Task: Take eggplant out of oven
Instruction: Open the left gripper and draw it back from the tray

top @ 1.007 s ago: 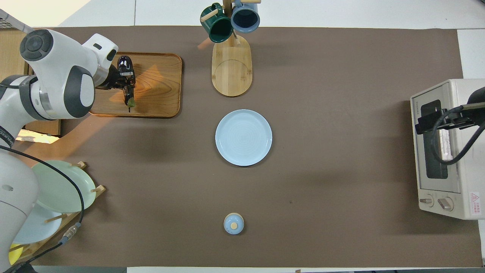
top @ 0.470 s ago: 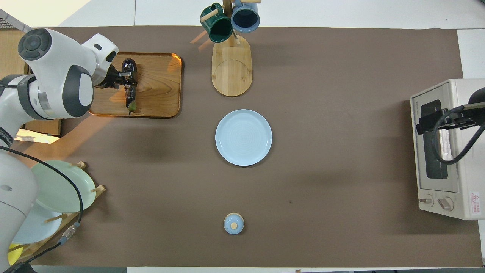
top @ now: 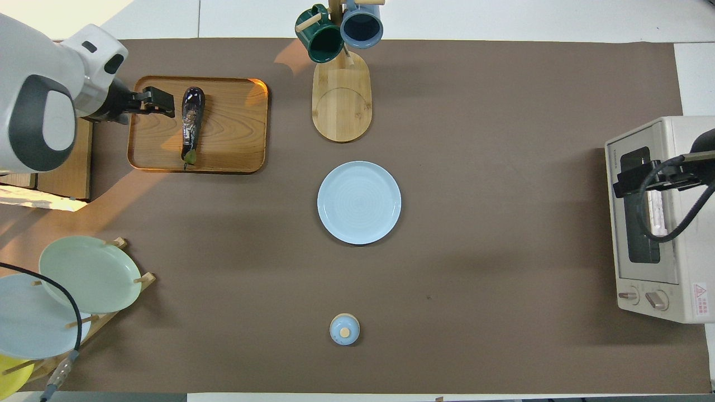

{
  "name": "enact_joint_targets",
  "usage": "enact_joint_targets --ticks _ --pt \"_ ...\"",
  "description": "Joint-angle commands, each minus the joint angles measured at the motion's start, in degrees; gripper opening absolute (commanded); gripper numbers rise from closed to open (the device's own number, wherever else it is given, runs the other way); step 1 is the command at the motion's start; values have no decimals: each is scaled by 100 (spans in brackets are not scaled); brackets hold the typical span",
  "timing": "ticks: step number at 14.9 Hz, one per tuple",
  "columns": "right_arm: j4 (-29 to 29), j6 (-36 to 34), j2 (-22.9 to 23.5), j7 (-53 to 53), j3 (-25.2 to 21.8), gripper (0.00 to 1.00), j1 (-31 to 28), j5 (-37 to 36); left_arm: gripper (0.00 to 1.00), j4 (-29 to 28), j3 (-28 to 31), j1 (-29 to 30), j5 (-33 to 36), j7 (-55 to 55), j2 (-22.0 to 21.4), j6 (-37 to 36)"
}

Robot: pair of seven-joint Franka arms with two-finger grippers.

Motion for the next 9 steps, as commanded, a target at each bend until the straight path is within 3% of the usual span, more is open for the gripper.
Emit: enact_joint_targets --ticks 1,9 --pt "-135 92 -101 56 -4 100 -6 -30 100 -114 58 -25 -48 -6 -550 -546" --pt "-143 92 -101 56 -4 100 -6 -30 100 -183 94 142 -39 -6 -1701 -2304"
